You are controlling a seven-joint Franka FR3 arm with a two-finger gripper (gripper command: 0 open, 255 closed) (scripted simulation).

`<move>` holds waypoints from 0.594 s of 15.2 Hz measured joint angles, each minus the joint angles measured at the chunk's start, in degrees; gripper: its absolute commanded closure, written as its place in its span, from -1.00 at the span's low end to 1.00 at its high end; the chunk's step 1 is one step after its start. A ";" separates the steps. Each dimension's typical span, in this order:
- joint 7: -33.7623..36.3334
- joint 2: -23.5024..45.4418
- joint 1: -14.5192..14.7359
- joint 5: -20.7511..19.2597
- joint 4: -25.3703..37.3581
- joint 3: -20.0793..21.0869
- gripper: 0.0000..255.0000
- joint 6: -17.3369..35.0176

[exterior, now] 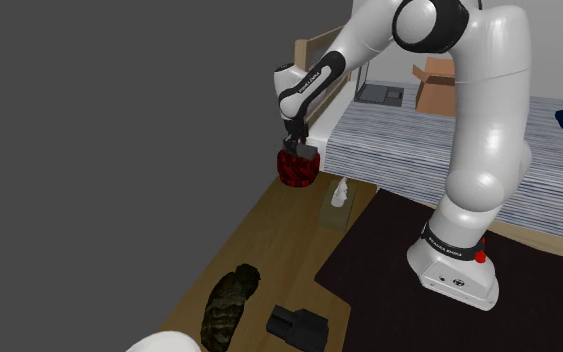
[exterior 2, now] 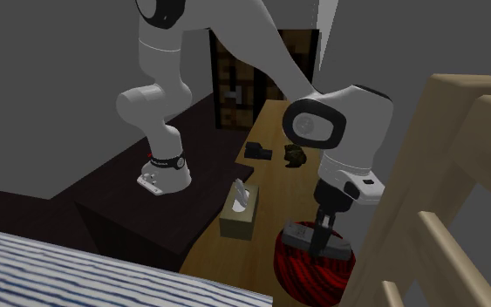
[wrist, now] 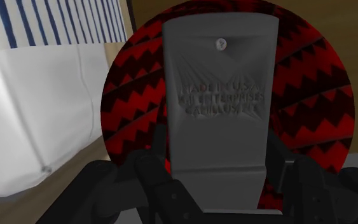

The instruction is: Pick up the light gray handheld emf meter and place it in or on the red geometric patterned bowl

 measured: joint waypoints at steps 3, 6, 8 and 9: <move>0.19 0.63 0.02 -0.14 -0.05 -0.05 1.00 0.66; 0.22 0.69 0.03 -0.15 -0.05 -0.06 1.00 0.75; 0.22 0.70 0.03 -0.15 -0.05 -0.06 -1.00 0.75; 0.22 0.70 0.03 -0.15 -0.05 -0.06 -1.00 0.76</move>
